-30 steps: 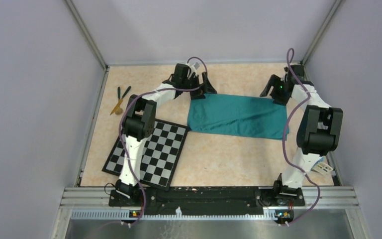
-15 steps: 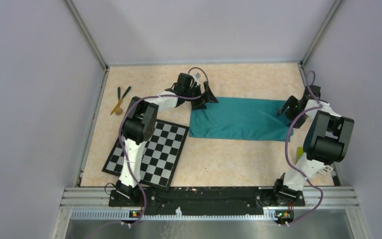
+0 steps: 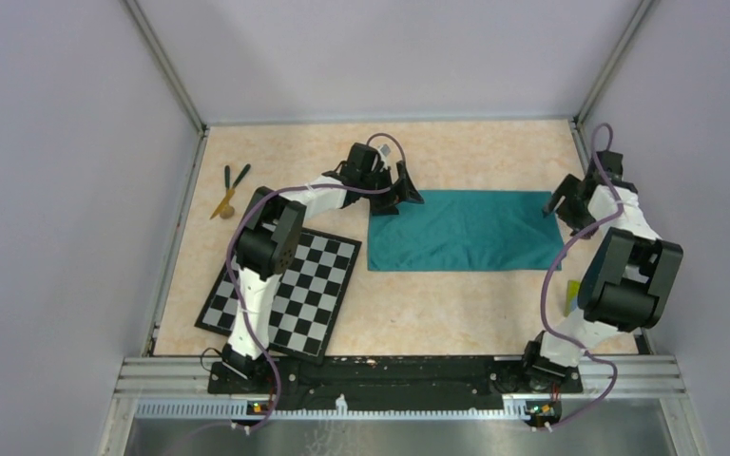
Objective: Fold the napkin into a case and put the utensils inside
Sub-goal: Smooth out the rectangle-folded napkin at the center of the board.
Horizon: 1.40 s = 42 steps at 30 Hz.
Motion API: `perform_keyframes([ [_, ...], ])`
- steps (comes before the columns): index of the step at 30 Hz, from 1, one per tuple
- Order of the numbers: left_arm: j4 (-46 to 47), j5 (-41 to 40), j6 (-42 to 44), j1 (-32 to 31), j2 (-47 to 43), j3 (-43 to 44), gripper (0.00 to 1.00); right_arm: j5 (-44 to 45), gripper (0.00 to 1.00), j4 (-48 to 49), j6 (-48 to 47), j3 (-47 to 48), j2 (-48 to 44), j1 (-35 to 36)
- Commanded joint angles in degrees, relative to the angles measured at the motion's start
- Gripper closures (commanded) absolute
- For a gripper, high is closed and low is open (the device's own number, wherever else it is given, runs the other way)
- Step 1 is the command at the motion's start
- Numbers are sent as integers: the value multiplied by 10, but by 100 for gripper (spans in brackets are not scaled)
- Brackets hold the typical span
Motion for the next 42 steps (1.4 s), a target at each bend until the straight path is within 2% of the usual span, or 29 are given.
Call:
perform_keyframes([
  [1,-34,-18,14,3,12,2,1,41,25,-18,-16,3,13,-19],
  [8,-32,-12,12,8,18,9,1,53,26,-21,-18,-13,37,-20],
  [15,-30,-14,14,10,10,11,1,-31,29,-1,-17,-32,48,-20],
  [19,-31,-19,18,10,12,3,1,-90,33,-5,-5,-41,0,-20],
  [24,-30,-19,16,10,16,5,1,-112,33,-17,5,-54,-85,-19],
  [27,-29,-17,16,9,17,7,1,-86,33,-34,8,-57,-106,-20],
  [31,-33,-20,21,9,15,7,1,64,33,-70,21,-52,-93,-19],
  [33,-32,-16,21,9,13,9,1,111,34,-67,15,-44,-83,4],
  [34,-32,-12,22,9,13,11,1,106,34,-55,4,-40,-80,27],
  [38,-35,22,27,9,9,30,1,-50,33,0,-26,3,-29,98],
  [42,-38,66,33,8,-9,59,1,-160,32,76,-2,34,24,125],
])
